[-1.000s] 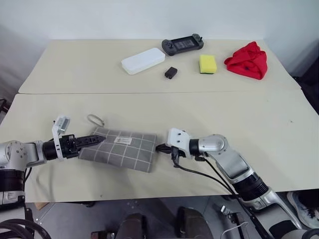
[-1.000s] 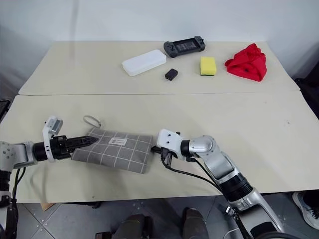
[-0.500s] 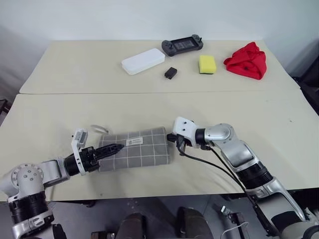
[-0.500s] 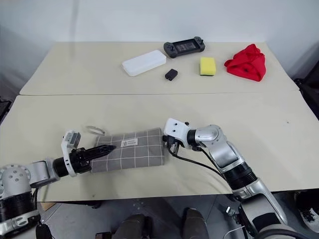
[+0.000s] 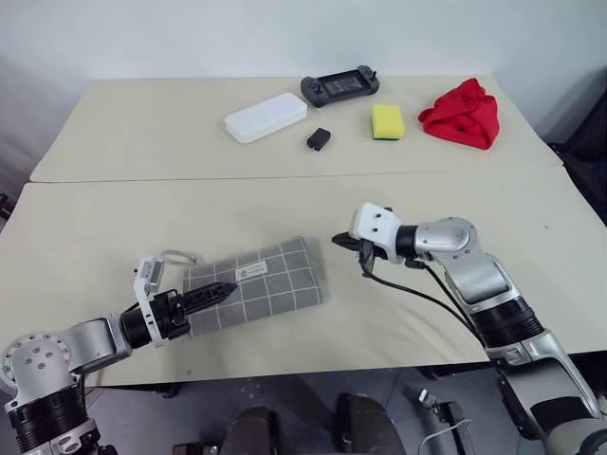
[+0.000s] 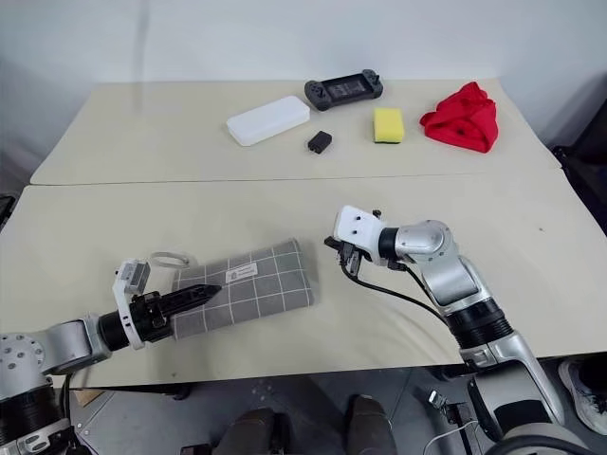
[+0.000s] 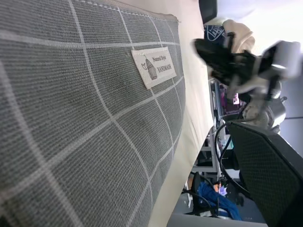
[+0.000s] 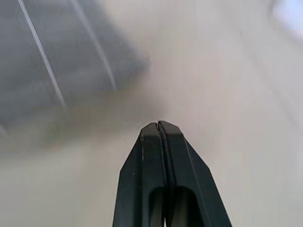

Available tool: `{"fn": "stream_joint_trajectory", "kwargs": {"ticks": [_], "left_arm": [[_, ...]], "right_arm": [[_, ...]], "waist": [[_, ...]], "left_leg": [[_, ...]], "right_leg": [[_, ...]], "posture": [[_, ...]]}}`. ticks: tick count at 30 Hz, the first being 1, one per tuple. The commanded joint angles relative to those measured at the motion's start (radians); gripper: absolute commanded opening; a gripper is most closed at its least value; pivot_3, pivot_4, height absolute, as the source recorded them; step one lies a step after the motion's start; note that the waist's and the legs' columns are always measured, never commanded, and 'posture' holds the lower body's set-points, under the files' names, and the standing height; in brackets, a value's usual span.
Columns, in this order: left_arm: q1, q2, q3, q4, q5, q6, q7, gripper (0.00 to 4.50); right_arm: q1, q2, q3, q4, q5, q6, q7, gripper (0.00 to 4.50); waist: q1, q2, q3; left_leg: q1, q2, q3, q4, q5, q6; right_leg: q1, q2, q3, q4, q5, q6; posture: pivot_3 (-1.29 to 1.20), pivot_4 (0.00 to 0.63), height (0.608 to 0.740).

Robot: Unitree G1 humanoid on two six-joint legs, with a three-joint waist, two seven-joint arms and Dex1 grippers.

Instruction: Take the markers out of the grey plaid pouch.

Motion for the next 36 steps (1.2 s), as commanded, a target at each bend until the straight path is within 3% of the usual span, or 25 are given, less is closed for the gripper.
{"fn": "stream_joint_trajectory", "kwargs": {"ticks": [1, 11, 18, 26, 32, 36], "left_arm": [[0.009, 0.001, 0.007, 0.016, -0.030, 0.008, 0.048, 4.50], [-0.023, 0.013, -0.005, 0.065, -0.082, 0.000, 0.100, 4.50], [-0.091, 0.111, 0.013, 0.215, -0.110, 0.008, 0.092, 4.50], [-0.176, 0.248, -0.162, 0.387, -0.135, 0.008, 0.049, 4.50], [-0.216, 0.226, -0.189, 0.421, -0.116, 0.008, 0.044, 4.50], [-0.216, 0.225, -0.186, 0.429, -0.113, 0.008, 0.042, 3.64]], "right_arm": [[0.029, 0.026, 0.006, -0.074, 0.072, -0.011, 0.057, 0.03], [0.037, 0.087, 0.154, 0.025, -0.029, -0.082, 0.076, 0.03], [0.013, 0.065, 0.168, 0.127, -0.076, -0.183, 0.106, 0.03], [0.016, 0.056, 0.163, 0.146, -0.082, -0.214, 0.120, 0.03], [0.029, 0.056, 0.157, 0.126, -0.080, -0.203, 0.107, 0.03], [0.035, 0.051, 0.155, 0.115, -0.081, -0.196, 0.103, 0.00]], "waist": [[0.003, 0.000, 0.000], [0.005, 0.000, 0.000], [0.002, 0.000, 0.000], [0.004, 0.000, 0.000], [0.004, 0.000, 0.000], [0.002, 0.000, 0.000]], "left_leg": [[0.000, 0.000, 0.000, 0.000, 0.000, 0.000], [0.000, -0.001, -0.001, 0.002, 0.000, 0.000], [0.001, -0.002, 0.000, 0.003, 0.000, 0.000], [0.001, -0.001, -0.001, 0.003, 0.000, 0.000], [0.001, -0.001, -0.001, 0.003, 0.000, 0.000], [0.001, -0.001, -0.001, 0.003, 0.000, 0.000]], "right_leg": [[0.000, 0.000, 0.000, 0.000, 0.000, 0.000], [0.001, -0.001, 0.000, 0.001, 0.000, 0.000], [0.001, 0.000, 0.000, 0.002, 0.000, 0.000], [0.001, -0.001, 0.000, 0.003, 0.000, 0.000], [0.001, -0.001, 0.000, 0.003, 0.000, 0.000], [0.001, -0.001, 0.000, 0.003, 0.000, 0.000]], "posture": [[0.00, 0.150, 0.740], [0.00, 0.150, 0.740], [0.00, 0.150, 0.740], [0.00, 0.150, 0.740], [0.00, 0.150, 0.740], [0.00, 0.150, 0.740]]}}
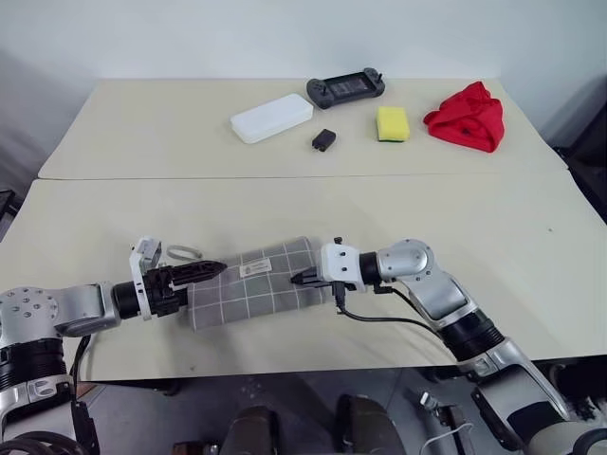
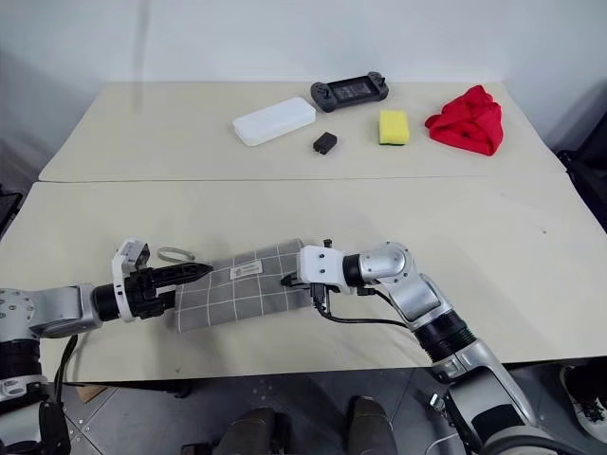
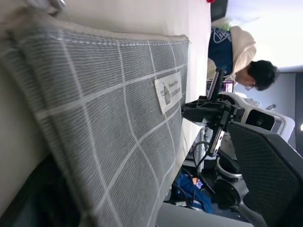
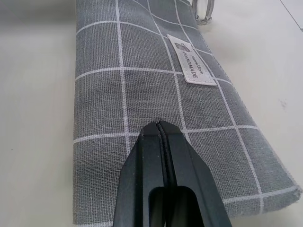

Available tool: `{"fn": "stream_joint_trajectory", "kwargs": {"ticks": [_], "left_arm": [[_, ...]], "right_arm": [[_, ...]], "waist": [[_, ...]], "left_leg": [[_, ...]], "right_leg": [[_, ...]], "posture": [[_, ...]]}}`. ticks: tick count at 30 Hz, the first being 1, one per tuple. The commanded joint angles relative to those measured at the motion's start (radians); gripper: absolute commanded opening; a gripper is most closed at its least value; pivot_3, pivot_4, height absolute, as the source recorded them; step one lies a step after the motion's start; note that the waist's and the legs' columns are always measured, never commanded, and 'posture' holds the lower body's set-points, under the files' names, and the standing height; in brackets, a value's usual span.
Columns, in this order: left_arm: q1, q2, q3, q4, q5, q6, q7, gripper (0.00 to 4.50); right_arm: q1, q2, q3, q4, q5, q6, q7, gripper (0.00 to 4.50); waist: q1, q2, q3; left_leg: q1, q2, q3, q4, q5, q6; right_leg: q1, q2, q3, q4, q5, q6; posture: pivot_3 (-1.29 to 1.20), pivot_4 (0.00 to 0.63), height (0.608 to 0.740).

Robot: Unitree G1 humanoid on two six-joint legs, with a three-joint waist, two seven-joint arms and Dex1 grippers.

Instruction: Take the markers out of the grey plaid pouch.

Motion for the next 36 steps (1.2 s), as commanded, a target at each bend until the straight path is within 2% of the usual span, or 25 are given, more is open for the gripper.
{"fn": "stream_joint_trajectory", "kwargs": {"ticks": [1, 11, 16, 19, 23, 25, 28, 31, 33, 34, 36], "left_arm": [[0.002, 0.012, -0.002, -0.003, -0.009, 0.002, -0.014, 3.32], [-0.001, 0.022, -0.009, 0.003, -0.014, 0.002, -0.038, 0.14], [0.017, 0.026, -0.021, -0.023, -0.038, 0.002, -0.049, 0.05], [0.022, 0.010, -0.016, -0.044, -0.041, 0.002, -0.041, 0.05], [0.031, -0.030, 0.038, -0.145, -0.025, -0.080, -0.066, 0.00], [0.063, -0.013, 0.022, -0.269, 0.047, -0.194, -0.158, 0.00], [0.100, -0.034, 0.028, -0.405, 0.146, -0.431, -0.337, 0.00], [0.163, -0.023, -0.141, -0.578, 0.495, -0.925, -0.595, 0.00], [0.167, -0.055, -0.225, -0.573, 0.650, -1.139, -0.652, 0.00], [0.152, -0.093, -0.239, -0.539, 0.696, -1.227, -0.649, 0.00], [0.124, -0.157, -0.276, -0.463, 0.820, -1.439, -0.646, 0.00]], "right_arm": [[0.023, -0.026, -0.009, 0.000, -0.024, 0.016, -0.002, 0.00], [0.029, -0.048, -0.015, 0.010, -0.014, -0.009, 0.017, 0.00], [0.036, -0.038, -0.042, 0.025, 0.021, -0.052, 0.028, 0.00], [0.041, -0.015, -0.096, -0.005, 0.108, 0.025, 0.031, 0.00], [0.077, -0.061, -0.191, -0.106, 0.266, 0.127, 0.105, 0.89], [0.109, -0.123, -0.255, -0.162, 0.373, 0.229, 0.171, 1.58], [0.140, -0.192, -0.335, -0.182, 0.460, 0.330, 0.189, 2.59], [0.147, -0.349, -0.478, -0.061, 0.504, 0.411, 0.236, 3.66], [0.114, -0.401, -0.519, -0.012, 0.537, 0.474, 0.245, 4.32], [0.090, -0.408, -0.531, -0.002, 0.557, 0.510, 0.240, 4.47], [0.042, -0.416, -0.546, -0.001, 0.594, 0.595, 0.232, 4.47]], "waist": [[0.000, 0.000, 0.000], [0.001, 0.000, 0.000], [0.001, 0.000, 0.000], [0.001, 0.000, 0.000], [0.003, 0.000, 0.000], [0.003, 0.000, 0.001], [0.005, 0.000, 0.001], [0.008, 0.001, 0.002], [0.015, 0.004, 0.003], [0.020, 0.004, 0.003], [0.020, 0.005, 0.004]], "left_leg": [[0.000, 0.000, 0.000, 0.000, 0.000, 0.000], [0.000, 0.000, 0.000, 0.000, 0.000, 0.000], [0.000, 0.000, 0.000, 0.000, 0.000, 0.000], [0.000, 0.001, 0.000, 0.000, 0.000, 0.000], [-0.002, 0.002, -0.001, 0.000, 0.000, 0.000], [-0.003, 0.002, -0.002, 0.000, 0.000, 0.000], [-0.004, 0.001, -0.002, -0.001, 0.000, 0.000], [-0.004, 0.000, 0.000, -0.001, 0.000, 0.000], [-0.005, -0.003, 0.005, -0.001, -0.001, 0.001], [-0.005, -0.003, 0.007, -0.002, -0.001, 0.001], [-0.004, 0.000, 0.009, -0.002, -0.001, 0.001]], "right_leg": [[0.000, 0.000, 0.000, 0.000, 0.000, 0.000], [0.000, 0.000, 0.000, 0.000, 0.000, 0.000], [0.000, 0.000, 0.000, 0.000, 0.000, 0.000], [0.000, 0.000, 0.000, 0.000, 0.000, 0.000], [-0.001, -0.001, -0.001, -0.001, 0.000, 0.000], [-0.001, -0.001, -0.001, -0.002, 0.000, 0.000], [-0.001, -0.001, -0.002, -0.003, 0.000, 0.000], [-0.001, 0.000, -0.002, -0.005, 0.000, 0.000], [-0.001, 0.000, -0.001, -0.007, 0.001, 0.000], [-0.001, 0.000, -0.001, -0.009, 0.002, 0.000], [-0.001, 0.002, -0.001, -0.010, 0.003, -0.001]], "posture": [[0.00, 0.150, 0.740], [0.00, 0.150, 0.740], [0.00, 0.150, 0.740], [0.00, 0.150, 0.740], [0.00, 0.150, 0.740], [0.00, 0.150, 0.740], [0.00, 0.150, 0.740], [0.00, 0.150, 0.740], [0.00, 0.150, 0.740], [0.00, 0.150, 0.740], [0.00, 0.150, 0.740]]}}
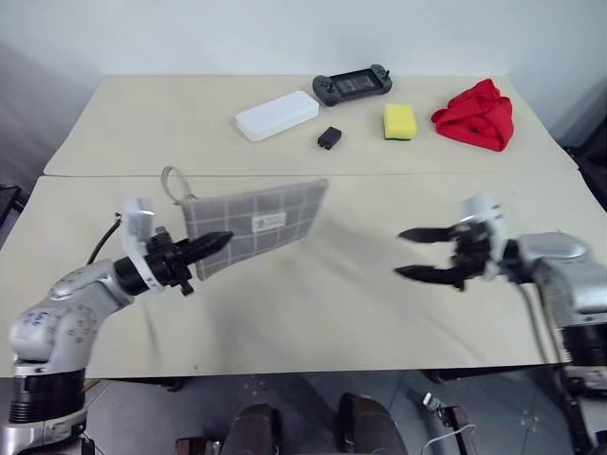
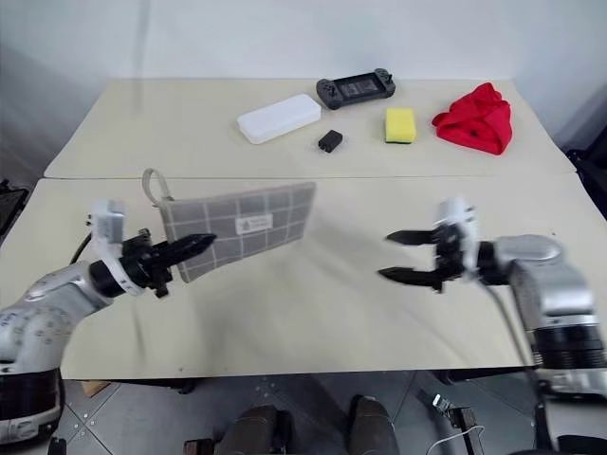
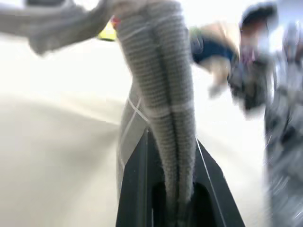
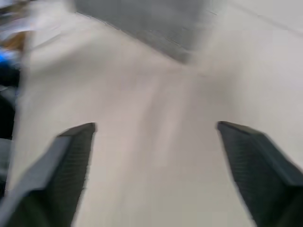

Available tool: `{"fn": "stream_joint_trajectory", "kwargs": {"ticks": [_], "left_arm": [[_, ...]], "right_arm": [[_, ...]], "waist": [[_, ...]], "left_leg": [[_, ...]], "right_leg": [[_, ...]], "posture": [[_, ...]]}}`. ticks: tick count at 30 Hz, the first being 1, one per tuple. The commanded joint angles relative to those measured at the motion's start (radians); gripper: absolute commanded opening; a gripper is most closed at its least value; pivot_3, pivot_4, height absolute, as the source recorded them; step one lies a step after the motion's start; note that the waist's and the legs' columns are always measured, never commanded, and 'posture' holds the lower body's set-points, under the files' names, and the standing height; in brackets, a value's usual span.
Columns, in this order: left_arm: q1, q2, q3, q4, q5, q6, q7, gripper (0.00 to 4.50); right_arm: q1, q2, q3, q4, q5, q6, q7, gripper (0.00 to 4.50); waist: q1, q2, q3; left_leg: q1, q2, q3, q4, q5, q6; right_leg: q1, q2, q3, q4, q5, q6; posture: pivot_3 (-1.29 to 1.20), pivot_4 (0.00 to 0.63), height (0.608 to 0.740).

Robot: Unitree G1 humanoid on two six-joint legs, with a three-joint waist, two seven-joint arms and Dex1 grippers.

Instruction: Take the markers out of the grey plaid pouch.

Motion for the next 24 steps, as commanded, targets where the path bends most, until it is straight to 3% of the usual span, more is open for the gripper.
{"fn": "stream_joint_trajectory", "kwargs": {"ticks": [1, 3, 10, 17, 24], "left_arm": [[-0.050, -0.080, -0.048, 0.090, 0.188, -0.333, -0.003, 0.00], [-0.082, -0.108, -0.123, 0.173, 0.323, -0.542, -0.035, 0.00], [-0.155, -0.186, -0.249, 0.395, 0.523, -0.912, -0.034, 0.00], [-0.131, -0.178, -0.292, 0.421, 0.553, -1.001, -0.042, 0.00], [-0.113, -0.163, -0.312, 0.417, 0.574, -1.013, -0.025, 0.00]], "right_arm": [[-0.080, -0.010, -0.031, -0.025, 0.081, 0.130, -0.002, 4.47], [-0.139, -0.003, -0.027, -0.020, 0.120, 0.216, -0.002, 4.47], [-0.335, 0.088, 0.072, 0.003, 0.181, 0.473, -0.013, 4.47], [-0.429, 0.220, 0.252, 0.022, 0.081, 0.517, -0.067, 4.47], [-0.468, 0.332, 0.278, 0.037, 0.128, 0.612, -0.045, 4.47]], "waist": [[-0.001, 0.000, 0.000], [0.002, 0.000, 0.000], [0.007, 0.000, 0.000], [0.005, 0.000, 0.000], [0.005, 0.000, 0.000]], "left_leg": [[0.000, 0.001, 0.001, 0.000, 0.000, 0.000], [0.000, 0.002, 0.004, 0.000, 0.000, 0.000], [-0.003, 0.000, 0.007, 0.003, -0.002, 0.004], [-0.005, 0.000, 0.005, 0.004, -0.003, 0.005], [-0.006, 0.000, 0.003, 0.004, -0.003, 0.005]], "right_leg": [[0.000, 0.001, 0.000, 0.000, 0.001, -0.001], [-0.001, 0.002, -0.001, 0.001, 0.001, -0.001], [-0.002, -0.001, -0.001, 0.001, 0.002, 0.001], [-0.003, -0.002, -0.003, 0.001, 0.002, 0.001], [-0.003, -0.002, -0.005, 0.001, 0.002, 0.001]], "posture": [[0.00, 0.150, 0.740], [0.00, 0.150, 0.740], [0.00, 0.150, 0.740], [0.00, 0.150, 0.740], [0.00, 0.150, 0.740]]}}
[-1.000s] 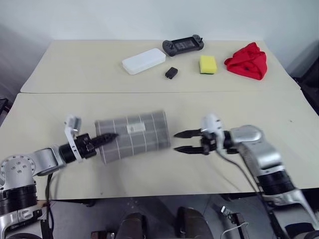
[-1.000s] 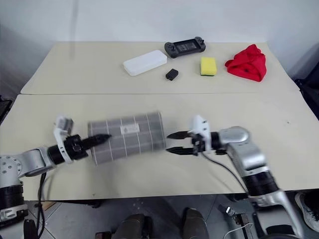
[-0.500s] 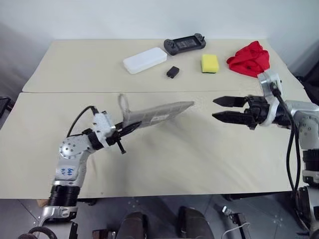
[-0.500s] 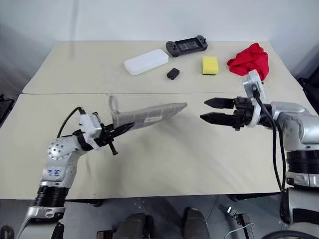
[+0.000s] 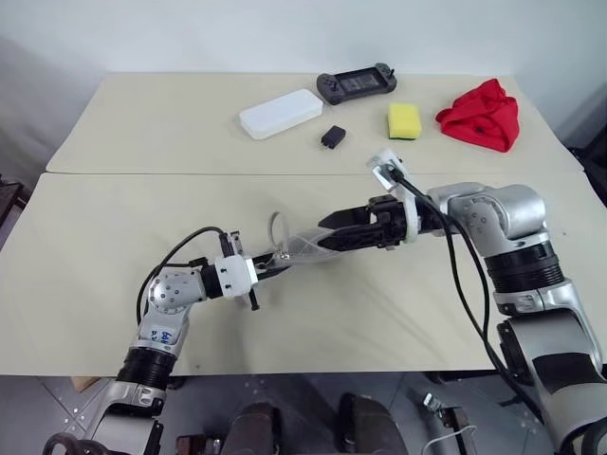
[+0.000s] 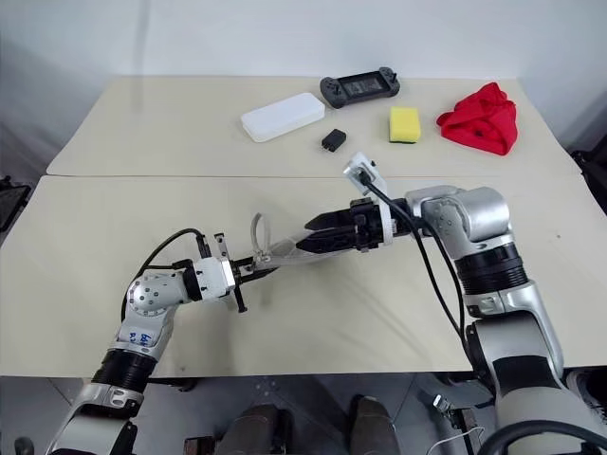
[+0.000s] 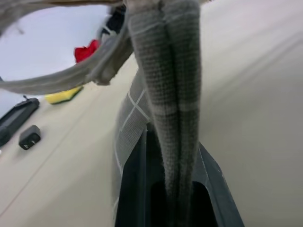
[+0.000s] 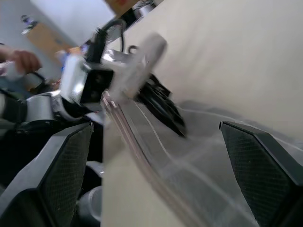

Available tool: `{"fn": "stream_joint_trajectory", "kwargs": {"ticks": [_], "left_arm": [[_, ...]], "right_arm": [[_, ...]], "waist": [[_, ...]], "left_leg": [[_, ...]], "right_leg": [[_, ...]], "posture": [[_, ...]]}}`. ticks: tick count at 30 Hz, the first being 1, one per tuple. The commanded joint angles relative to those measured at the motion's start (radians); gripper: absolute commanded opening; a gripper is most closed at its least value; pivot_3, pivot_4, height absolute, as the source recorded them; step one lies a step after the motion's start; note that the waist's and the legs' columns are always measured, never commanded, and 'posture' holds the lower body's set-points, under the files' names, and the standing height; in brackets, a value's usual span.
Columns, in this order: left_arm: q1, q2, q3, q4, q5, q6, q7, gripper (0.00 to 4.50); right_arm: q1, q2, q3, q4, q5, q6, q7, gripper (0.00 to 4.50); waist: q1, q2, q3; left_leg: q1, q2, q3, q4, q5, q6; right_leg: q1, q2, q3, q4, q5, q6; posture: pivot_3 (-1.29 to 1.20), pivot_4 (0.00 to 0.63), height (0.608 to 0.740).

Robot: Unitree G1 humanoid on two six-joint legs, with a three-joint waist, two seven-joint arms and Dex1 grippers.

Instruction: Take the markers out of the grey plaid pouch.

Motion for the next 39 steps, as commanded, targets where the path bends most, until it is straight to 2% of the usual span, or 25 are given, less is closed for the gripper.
{"fn": "stream_joint_trajectory", "kwargs": {"ticks": [1, 9, 15, 17, 20, 24, 27, 30, 35, 39], "left_arm": [[0.013, 0.002, -0.006, -0.023, -0.004, 0.002, 0.017, 0.00], [0.021, -0.002, -0.024, -0.043, -0.005, 0.024, 0.031, 0.00], [0.043, 0.013, -0.032, -0.070, -0.024, 0.062, 0.008, 0.00], [0.048, 0.017, -0.030, -0.072, -0.030, 0.072, 0.006, 0.00], [0.049, 0.015, -0.023, -0.083, -0.040, 0.099, 0.014, 0.00], [0.049, 0.014, -0.018, -0.087, -0.050, 0.118, 0.019, 0.00], [0.049, 0.014, -0.016, -0.089, -0.051, 0.123, 0.022, 0.00], [0.051, 0.015, -0.015, -0.093, -0.057, 0.127, 0.022, 0.00], [0.055, 0.011, -0.007, -0.117, -0.105, 0.171, 0.011, 0.00], [0.077, 0.015, 0.005, -0.192, -0.224, 0.316, -0.026, 0.00]], "right_arm": [[-0.024, 0.031, -0.009, -0.022, 0.047, 0.043, 0.026, 4.47], [-0.004, 0.095, 0.058, -0.066, -0.005, -0.015, 0.008, 4.47], [-0.010, 0.159, 0.032, -0.039, -0.010, -0.031, -0.034, 4.47], [-0.006, 0.177, 0.020, -0.039, -0.003, -0.032, -0.046, 4.09], [0.008, 0.198, -0.006, -0.045, 0.013, -0.034, -0.059, 3.27], [0.019, 0.203, -0.027, -0.055, 0.026, -0.030, -0.059, 1.97], [0.025, 0.197, -0.033, -0.056, 0.024, -0.036, -0.061, 0.82], [0.029, 0.196, -0.046, -0.048, 0.017, -0.047, -0.070, 0.02], [0.026, 0.172, -0.067, -0.033, 0.019, -0.066, -0.057, 0.02], [0.022, 0.134, -0.095, -0.015, 0.018, -0.089, -0.031, 0.02]], "waist": [[-0.001, 0.000, 0.000], [-0.003, 0.000, 0.000], [-0.002, 0.000, 0.000], [-0.003, 0.000, 0.000], [-0.003, 0.000, 0.000], [-0.003, 0.000, 0.000], [-0.004, 0.000, 0.000], [-0.005, 0.000, 0.000], [-0.003, 0.000, 0.000], [-0.004, 0.000, 0.000]], "left_leg": [[0.000, 0.000, -0.001, 0.000, 0.000, 0.000], [0.000, 0.000, -0.006, 0.000, 0.000, 0.000], [0.000, 0.000, -0.005, 0.000, 0.000, 0.000], [0.000, 0.000, -0.005, 0.000, 0.000, 0.000], [0.000, 0.000, -0.005, 0.000, 0.000, 0.000], [0.000, 0.000, -0.005, 0.000, 0.000, 0.000], [0.000, 0.000, -0.005, 0.000, 0.000, 0.000], [0.000, 0.000, -0.005, 0.000, 0.000, 0.000], [0.000, 0.000, -0.005, 0.000, 0.000, 0.000], [0.000, 0.000, -0.005, 0.000, 0.000, 0.000]], "right_leg": [[0.000, 0.000, 0.000, 0.000, 0.000, 0.000], [0.000, 0.000, -0.002, 0.000, 0.000, 0.000], [0.000, 0.000, -0.003, 0.000, 0.000, 0.000], [0.000, 0.000, -0.004, 0.001, 0.000, 0.000], [0.000, 0.000, -0.004, 0.001, 0.000, 0.000], [0.000, 0.000, -0.004, 0.001, 0.000, 0.000], [0.000, 0.000, -0.004, 0.001, 0.000, 0.000], [0.000, 0.000, -0.005, 0.001, 0.000, 0.000], [0.000, 0.000, -0.005, 0.001, 0.000, 0.000], [0.000, 0.000, -0.004, 0.001, 0.000, 0.000]], "posture": [[0.00, 0.150, 0.740], [0.00, 0.150, 0.740], [0.00, 0.150, 0.740], [0.00, 0.150, 0.740], [0.00, 0.150, 0.740], [0.00, 0.150, 0.740], [0.00, 0.150, 0.740], [0.00, 0.150, 0.740], [0.00, 0.150, 0.740], [0.00, 0.150, 0.740]]}}
